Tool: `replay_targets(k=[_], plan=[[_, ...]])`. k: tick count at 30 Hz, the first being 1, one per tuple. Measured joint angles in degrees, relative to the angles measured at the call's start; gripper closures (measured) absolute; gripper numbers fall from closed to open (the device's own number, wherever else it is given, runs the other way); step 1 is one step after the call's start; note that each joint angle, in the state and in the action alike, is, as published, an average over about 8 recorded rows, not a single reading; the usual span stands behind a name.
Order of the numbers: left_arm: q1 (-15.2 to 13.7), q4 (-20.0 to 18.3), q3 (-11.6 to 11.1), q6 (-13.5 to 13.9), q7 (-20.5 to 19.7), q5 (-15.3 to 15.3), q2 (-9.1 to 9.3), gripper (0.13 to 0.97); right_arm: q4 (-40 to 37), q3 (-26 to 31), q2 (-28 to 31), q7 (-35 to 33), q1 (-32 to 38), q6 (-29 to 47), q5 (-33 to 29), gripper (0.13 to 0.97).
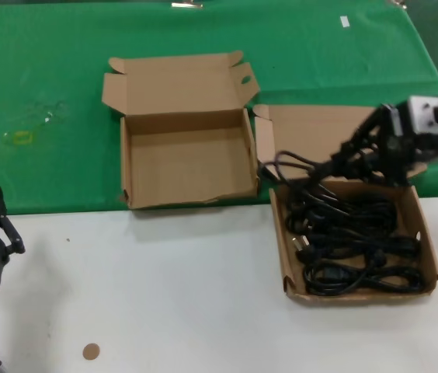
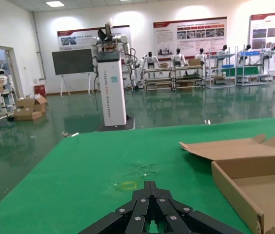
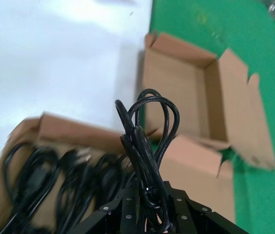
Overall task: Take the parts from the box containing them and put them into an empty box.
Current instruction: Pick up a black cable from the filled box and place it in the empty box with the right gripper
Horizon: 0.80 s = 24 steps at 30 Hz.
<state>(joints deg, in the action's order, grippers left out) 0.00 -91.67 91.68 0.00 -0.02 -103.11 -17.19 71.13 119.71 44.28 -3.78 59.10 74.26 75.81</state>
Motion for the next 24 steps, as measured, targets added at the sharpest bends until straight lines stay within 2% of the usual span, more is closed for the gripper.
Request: replay_targets(k=[10,24], plan=[[0.0,0.0,0.0,0.0,0.0,0.0,0.0,0.953,-4.0,2.8,-8.9,2.1,5.1,-2.3,-2.7,0.856],[0.0,0.0,0.0,0.0,0.0,0.0,0.0,0.953,-19.4,6.8,-24.2,-0.9,10.4,-10.0,-5.6,0.857]])
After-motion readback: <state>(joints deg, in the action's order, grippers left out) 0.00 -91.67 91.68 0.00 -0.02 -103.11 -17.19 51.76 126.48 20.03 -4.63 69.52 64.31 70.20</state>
